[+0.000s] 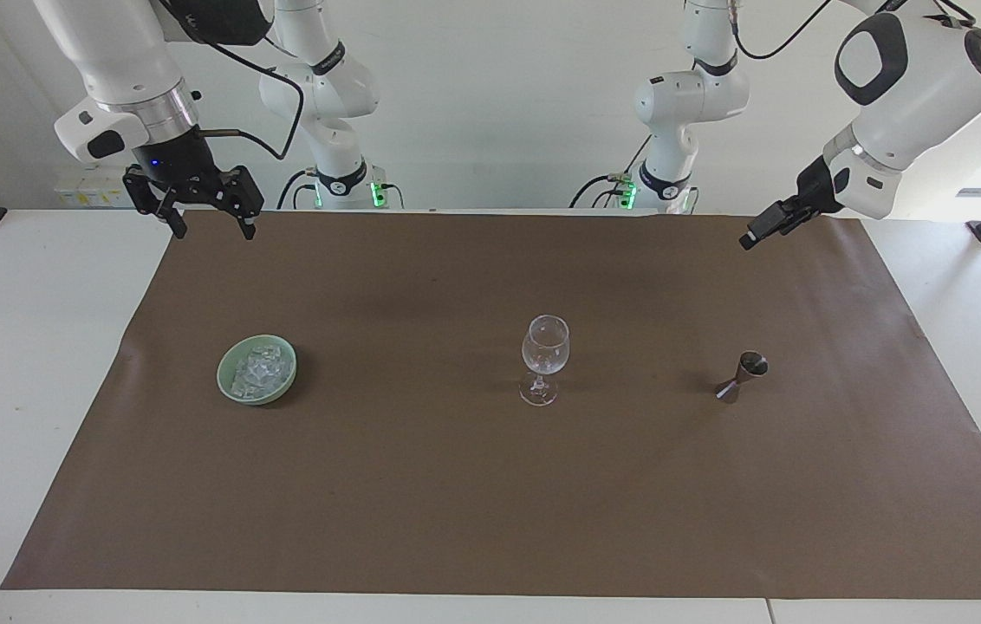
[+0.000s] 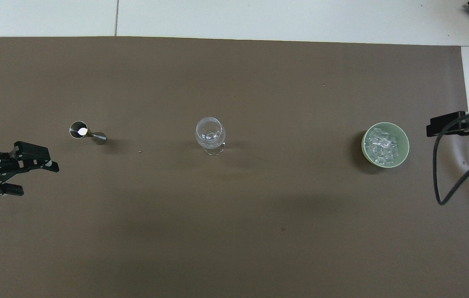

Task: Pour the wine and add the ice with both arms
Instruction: 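Reach the left gripper toward the small silver jigger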

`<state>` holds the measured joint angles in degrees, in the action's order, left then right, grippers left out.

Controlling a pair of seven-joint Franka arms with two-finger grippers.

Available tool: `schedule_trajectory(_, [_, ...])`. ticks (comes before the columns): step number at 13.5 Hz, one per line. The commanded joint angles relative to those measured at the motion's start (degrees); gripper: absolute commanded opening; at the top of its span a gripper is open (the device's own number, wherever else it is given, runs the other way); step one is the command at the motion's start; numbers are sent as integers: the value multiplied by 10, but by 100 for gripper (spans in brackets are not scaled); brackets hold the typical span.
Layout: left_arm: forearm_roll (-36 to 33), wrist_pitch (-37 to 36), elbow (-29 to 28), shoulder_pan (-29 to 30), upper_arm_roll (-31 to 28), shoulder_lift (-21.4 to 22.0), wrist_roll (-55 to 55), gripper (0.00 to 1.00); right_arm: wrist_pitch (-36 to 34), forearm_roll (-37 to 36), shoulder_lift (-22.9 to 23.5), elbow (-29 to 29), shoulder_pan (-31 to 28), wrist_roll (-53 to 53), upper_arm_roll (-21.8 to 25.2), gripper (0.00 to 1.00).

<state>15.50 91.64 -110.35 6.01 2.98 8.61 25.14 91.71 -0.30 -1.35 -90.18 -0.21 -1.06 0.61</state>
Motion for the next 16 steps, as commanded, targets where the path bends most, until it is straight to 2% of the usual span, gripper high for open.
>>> schedule_trajectory(1, [43, 6, -6, 32, 3, -15, 108, 100, -5, 15, -8, -7, -4, 16, -1, 100])
schedule_trajectory(4, [102, 55, -53, 64, 3, -14, 209, 100, -5, 15, -8, -7, -4, 16, -1, 100])
schedule_trajectory(8, [150, 107, -112, 100, 3, -10, 233, 100, -5, 15, -8, -7, -4, 16, -1, 100])
schedule_trajectory(11, [230, 164, -158, 117, 3, -6, 288, 100, -5, 15, -8, -7, -4, 16, -1, 100])
schedule_trajectory(14, [318, 239, -236, 138, 3, 4, 292, 100, -5, 15, -8, -7, -4, 16, -1, 100])
schedule_trajectory(16, [366, 276, -268, 146, 4, 4, 296, 100, -5, 16, -8, -7, -4, 16, -1, 100])
